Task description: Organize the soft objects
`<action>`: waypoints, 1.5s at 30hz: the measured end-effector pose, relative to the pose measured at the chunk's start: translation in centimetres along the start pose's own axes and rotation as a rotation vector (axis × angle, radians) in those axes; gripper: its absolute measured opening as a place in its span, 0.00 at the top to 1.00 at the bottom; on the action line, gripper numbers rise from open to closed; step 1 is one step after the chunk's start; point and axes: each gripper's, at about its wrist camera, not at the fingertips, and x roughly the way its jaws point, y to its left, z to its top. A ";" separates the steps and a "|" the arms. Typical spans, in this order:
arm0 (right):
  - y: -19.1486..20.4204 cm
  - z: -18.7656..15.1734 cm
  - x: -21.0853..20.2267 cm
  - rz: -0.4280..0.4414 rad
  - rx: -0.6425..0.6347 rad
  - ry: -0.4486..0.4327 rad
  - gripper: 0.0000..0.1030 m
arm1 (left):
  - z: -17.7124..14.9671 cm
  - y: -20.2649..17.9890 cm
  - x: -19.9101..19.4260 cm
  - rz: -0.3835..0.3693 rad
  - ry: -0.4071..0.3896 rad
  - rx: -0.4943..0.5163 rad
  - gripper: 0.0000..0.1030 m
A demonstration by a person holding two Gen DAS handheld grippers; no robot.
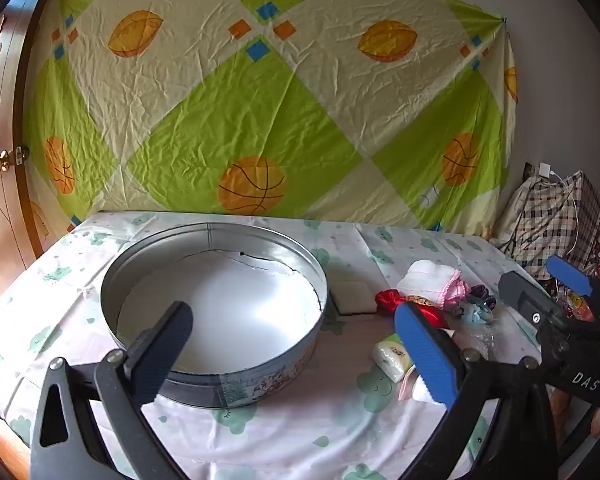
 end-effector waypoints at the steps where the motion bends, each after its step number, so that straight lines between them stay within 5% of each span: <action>1: 0.0 0.0 0.1 0.000 -0.001 0.002 0.01 | 0.0 -0.1 0.0 0.003 -0.001 0.003 0.00; 45: -0.1 -1.4 0.5 0.016 0.016 0.029 0.01 | -0.5 0.3 0.2 0.008 0.001 -0.006 0.00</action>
